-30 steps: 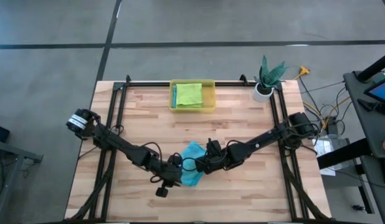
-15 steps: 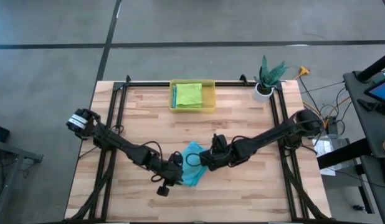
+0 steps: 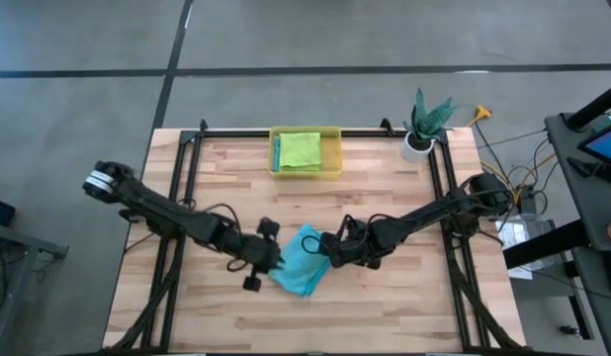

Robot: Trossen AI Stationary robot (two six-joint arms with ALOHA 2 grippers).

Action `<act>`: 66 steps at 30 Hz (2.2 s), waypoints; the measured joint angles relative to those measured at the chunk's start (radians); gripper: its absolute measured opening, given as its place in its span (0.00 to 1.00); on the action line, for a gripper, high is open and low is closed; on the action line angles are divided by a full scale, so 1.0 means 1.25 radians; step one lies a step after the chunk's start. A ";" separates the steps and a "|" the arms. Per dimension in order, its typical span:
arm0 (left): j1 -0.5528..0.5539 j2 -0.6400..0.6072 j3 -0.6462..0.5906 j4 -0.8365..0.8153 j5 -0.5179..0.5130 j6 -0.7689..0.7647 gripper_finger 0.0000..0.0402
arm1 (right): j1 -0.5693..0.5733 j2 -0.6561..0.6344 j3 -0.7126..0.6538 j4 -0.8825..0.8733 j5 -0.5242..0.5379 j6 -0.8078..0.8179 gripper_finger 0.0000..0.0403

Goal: Fold microfiber towels
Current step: Stack the blue microfiber cloth on the green microfiber cloth in the yellow bin

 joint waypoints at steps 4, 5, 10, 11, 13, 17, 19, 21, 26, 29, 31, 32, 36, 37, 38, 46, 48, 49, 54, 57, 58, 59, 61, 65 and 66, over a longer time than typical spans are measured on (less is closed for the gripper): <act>0.038 -0.081 -0.009 -0.096 -0.060 0.009 0.13 | -0.013 0.007 -0.003 0.078 -0.019 0.003 0.55; 0.049 -0.103 -0.010 -0.120 -0.072 0.008 0.13 | -0.015 0.012 -0.003 0.095 -0.026 0.003 0.55; 0.098 -0.189 -0.010 -0.188 -0.092 0.009 0.13 | -0.016 0.039 -0.005 0.249 -0.041 -0.021 0.55; 0.107 -0.205 -0.009 -0.203 -0.091 0.009 0.13 | -0.013 0.042 -0.004 0.283 -0.040 -0.047 0.55; 0.123 -0.236 -0.010 -0.253 -0.092 0.009 0.13 | -0.012 0.054 0.006 0.353 -0.034 -0.126 0.55; 0.148 -0.300 -0.010 -0.331 -0.110 0.010 0.13 | -0.015 0.072 0.054 0.369 -0.035 -0.357 0.55; 0.157 -0.337 -0.008 -0.348 -0.112 0.009 0.13 | -0.020 0.079 0.081 0.289 -0.058 -0.362 0.55; 0.158 -0.370 -0.007 -0.371 -0.112 -0.004 0.13 | -0.021 0.094 0.101 0.202 -0.086 -0.282 0.55; 0.158 -0.433 -0.005 -0.370 -0.112 -0.076 0.13 | 0.005 0.146 0.120 0.190 -0.142 -0.097 0.57; 0.157 -0.449 -0.005 -0.392 -0.112 -0.082 0.13 | 0.029 0.192 0.138 0.226 -0.169 -0.033 0.61; 0.157 -0.458 -0.005 -0.388 -0.112 -0.082 0.13 | 0.041 0.228 0.157 0.221 -0.171 0.009 0.65; 0.157 -0.463 -0.007 -0.390 -0.112 -0.082 0.13 | 0.045 0.245 0.170 0.224 -0.171 0.023 0.66; 0.157 -0.473 -0.006 -0.394 -0.112 -0.079 0.13 | 0.048 0.300 0.228 0.223 -0.167 0.072 0.72; 0.157 -0.474 -0.005 -0.396 -0.111 -0.079 0.13 | 0.048 0.313 0.246 0.224 -0.164 0.077 0.73; 0.157 -0.474 -0.003 -0.395 -0.111 -0.078 0.13 | 0.048 0.327 0.262 0.224 -0.164 0.078 0.74; 0.157 -0.491 0.000 -0.423 -0.047 -0.077 0.13 | 0.044 0.421 0.376 0.234 -0.155 0.073 0.74; 0.157 -0.498 0.001 -0.441 -0.035 -0.078 0.13 | 0.044 0.431 0.387 0.230 -0.149 0.072 0.72; 0.157 -0.501 0.002 -0.449 -0.028 -0.078 0.13 | 0.044 0.432 0.390 0.227 -0.147 0.075 0.71; 0.157 -0.523 0.011 -0.472 -0.025 -0.078 0.13 | 0.052 0.431 0.433 0.132 -0.136 0.081 0.69; 0.157 -0.533 0.012 -0.473 -0.025 -0.078 0.13 | 0.064 0.430 0.460 0.029 -0.127 0.116 0.70; 0.157 -0.535 0.012 -0.472 -0.025 -0.078 0.13 | 0.068 0.430 0.466 0.004 -0.123 0.132 0.70; 0.157 -0.537 0.012 -0.473 -0.025 -0.078 0.13 | 0.071 0.430 0.469 -0.013 -0.122 0.142 0.71; 0.157 -0.538 0.012 -0.472 -0.025 -0.078 0.13 | 0.073 0.430 0.469 -0.021 -0.118 0.147 0.72; 0.157 -0.538 0.012 -0.473 -0.025 -0.081 0.13 | 0.074 0.429 0.468 -0.022 -0.100 0.150 0.73; 0.157 -0.537 0.013 -0.473 -0.025 -0.081 0.13 | 0.074 0.429 0.468 -0.023 -0.093 0.152 0.74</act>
